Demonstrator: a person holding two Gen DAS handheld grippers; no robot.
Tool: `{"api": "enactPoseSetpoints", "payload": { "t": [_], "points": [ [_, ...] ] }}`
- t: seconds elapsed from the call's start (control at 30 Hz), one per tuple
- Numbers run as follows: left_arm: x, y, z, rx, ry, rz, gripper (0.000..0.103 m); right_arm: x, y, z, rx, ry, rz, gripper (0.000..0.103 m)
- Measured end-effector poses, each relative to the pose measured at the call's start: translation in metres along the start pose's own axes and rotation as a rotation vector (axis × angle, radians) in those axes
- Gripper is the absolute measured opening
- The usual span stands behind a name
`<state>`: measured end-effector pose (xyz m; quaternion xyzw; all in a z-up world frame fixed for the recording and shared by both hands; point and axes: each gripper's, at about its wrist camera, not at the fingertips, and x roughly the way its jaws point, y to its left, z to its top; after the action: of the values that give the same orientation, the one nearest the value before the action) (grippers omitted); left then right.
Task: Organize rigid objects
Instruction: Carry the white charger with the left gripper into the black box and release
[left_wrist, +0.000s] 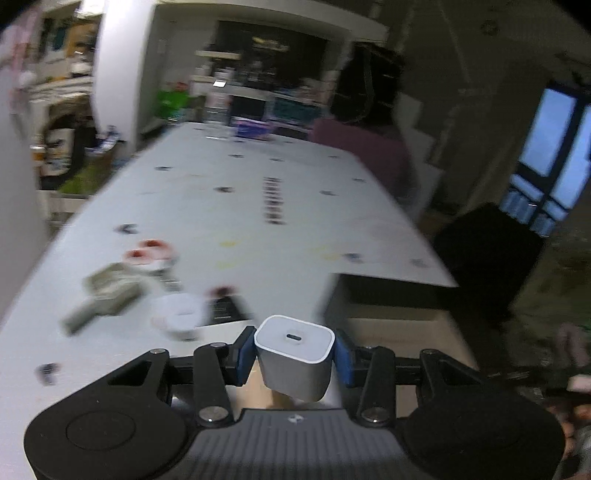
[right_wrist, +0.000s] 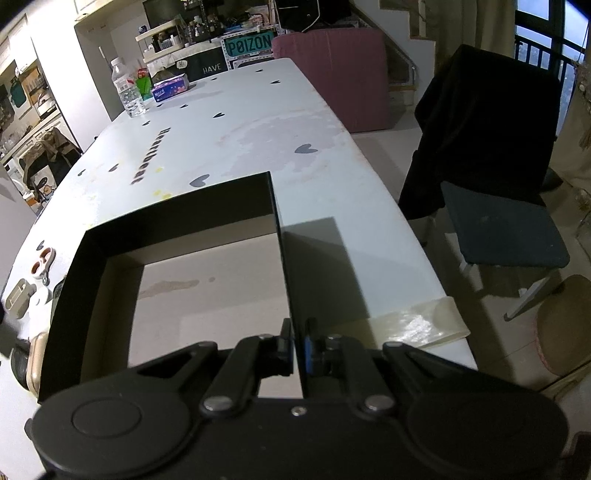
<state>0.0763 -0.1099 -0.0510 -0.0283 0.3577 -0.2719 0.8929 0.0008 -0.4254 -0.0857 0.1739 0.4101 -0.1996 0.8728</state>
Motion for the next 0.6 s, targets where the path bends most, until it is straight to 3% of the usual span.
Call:
{"api": "enactPoseSetpoints", "payload": {
  "t": [0.27,0.43,0.6],
  "points": [
    [0.054,-0.08,-0.007,0.05,0.132,-0.185,0.045,0.0,0.0,0.0,0.003,-0.001,0.004,0.006],
    [0.096,-0.104,-0.012,0.024,0.211,-0.222,0.045,0.0,0.0,-0.002,0.004,-0.003,0.012,0.006],
    [0.142,-0.104,-0.005,-0.088,0.303,-0.226,0.045,0.0,0.002,-0.003,-0.004,-0.003,0.02,0.007]
  ]
}}
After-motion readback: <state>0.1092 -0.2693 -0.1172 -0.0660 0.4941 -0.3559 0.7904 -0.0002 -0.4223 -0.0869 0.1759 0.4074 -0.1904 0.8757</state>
